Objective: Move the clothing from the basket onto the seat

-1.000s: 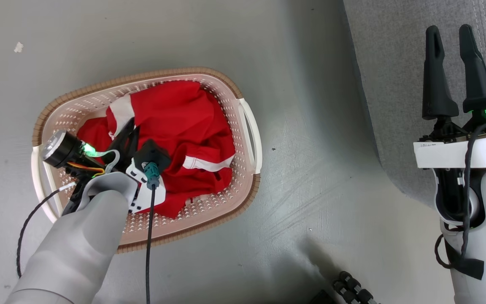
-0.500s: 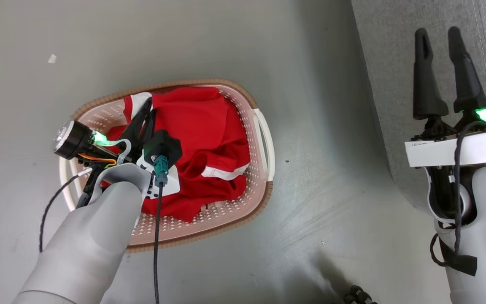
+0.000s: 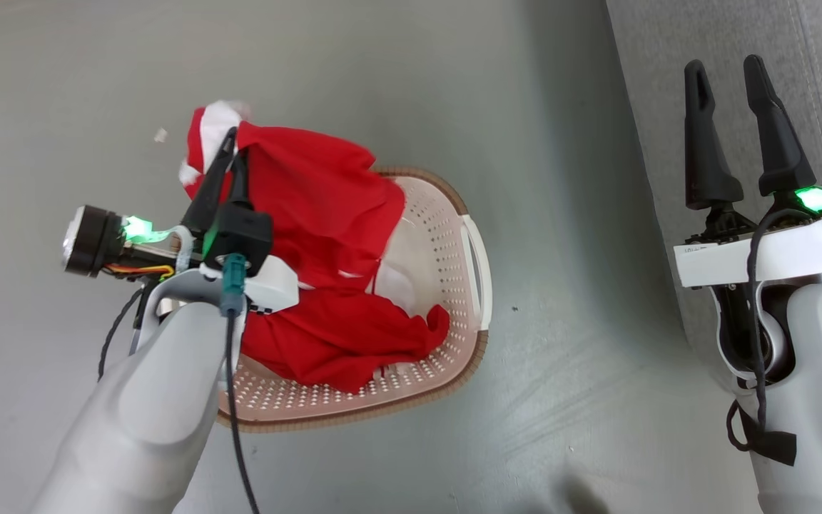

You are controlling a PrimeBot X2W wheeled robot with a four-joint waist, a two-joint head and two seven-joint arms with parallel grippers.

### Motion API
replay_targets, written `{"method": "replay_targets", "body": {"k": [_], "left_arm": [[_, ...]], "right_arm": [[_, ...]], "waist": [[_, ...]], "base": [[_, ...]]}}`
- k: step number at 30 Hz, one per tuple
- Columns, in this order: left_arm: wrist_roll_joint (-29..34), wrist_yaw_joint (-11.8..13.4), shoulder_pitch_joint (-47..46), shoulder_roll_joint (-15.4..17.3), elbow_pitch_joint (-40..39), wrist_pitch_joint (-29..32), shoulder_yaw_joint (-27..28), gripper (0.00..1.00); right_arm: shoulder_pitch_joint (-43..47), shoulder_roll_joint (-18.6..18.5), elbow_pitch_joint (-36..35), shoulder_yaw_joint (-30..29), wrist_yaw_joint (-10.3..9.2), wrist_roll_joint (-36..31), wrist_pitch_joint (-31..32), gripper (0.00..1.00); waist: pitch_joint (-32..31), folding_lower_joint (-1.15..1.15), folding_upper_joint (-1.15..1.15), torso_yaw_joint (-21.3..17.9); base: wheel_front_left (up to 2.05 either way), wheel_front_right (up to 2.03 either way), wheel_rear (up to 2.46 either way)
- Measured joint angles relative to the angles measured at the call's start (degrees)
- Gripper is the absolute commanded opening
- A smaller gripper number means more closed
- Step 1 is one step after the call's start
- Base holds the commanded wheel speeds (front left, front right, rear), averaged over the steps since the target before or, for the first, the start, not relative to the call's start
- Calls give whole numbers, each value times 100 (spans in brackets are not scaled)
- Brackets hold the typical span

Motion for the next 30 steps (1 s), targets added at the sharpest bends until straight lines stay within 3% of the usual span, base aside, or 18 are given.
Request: {"method": "replay_targets", "body": {"k": [12, 26, 30], "left_arm": [[-678, -201, 535, 141, -903, 0, 392, 0], [-1379, -1194, 675, 382, -1152, 0, 522, 0], [-1403, -1361, 675, 399, -1168, 3, 457, 0]], "right_arm": [[10, -200, 327, 264, 0, -358, 0, 100], [90, -664, 779, 1057, 0, -589, 0, 100], [169, -691, 880, 1285, 0, -576, 0, 100]], "waist": [[-648, 0, 0, 273], [-1518, -1, 0, 536], [-1705, -1, 0, 584]], "base": [[0, 0, 0], [0, 0, 0], [0, 0, 0]]}}
